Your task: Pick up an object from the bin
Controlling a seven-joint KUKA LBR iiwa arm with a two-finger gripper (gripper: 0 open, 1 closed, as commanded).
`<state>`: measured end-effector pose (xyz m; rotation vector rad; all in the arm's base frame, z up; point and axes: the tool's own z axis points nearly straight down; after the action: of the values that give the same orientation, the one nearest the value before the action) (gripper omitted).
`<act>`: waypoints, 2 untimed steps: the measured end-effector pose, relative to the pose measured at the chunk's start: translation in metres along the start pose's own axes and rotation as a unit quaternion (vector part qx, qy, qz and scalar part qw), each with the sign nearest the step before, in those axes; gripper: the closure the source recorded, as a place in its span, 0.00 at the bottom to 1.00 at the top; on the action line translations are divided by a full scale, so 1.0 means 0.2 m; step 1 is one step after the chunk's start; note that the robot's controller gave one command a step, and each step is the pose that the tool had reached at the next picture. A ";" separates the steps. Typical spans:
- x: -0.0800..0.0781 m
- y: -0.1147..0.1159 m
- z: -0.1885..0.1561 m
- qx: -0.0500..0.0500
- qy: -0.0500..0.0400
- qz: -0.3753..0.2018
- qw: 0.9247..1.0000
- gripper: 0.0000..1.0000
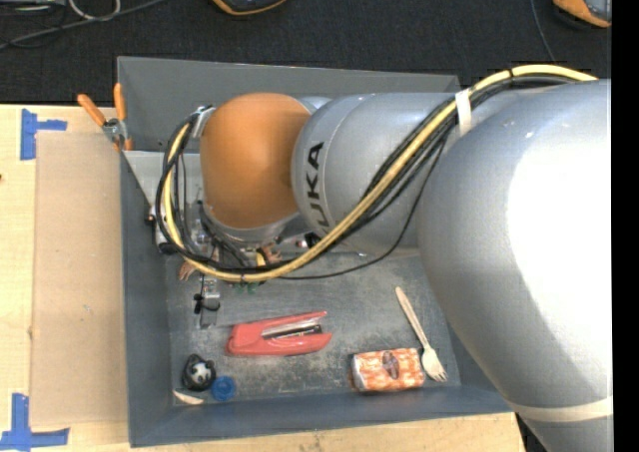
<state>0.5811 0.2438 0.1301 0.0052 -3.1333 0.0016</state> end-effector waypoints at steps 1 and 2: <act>-0.01 0.00 -0.02 -0.001 -0.003 0.002 1.000 0.00; 0.11 -0.27 -0.13 -0.001 -0.001 0.037 0.999 0.00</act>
Offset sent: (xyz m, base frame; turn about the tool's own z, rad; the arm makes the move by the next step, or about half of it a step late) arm -0.0234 -0.0622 0.0308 0.0862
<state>0.5601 0.1906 0.1561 -0.1121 -3.1335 0.0002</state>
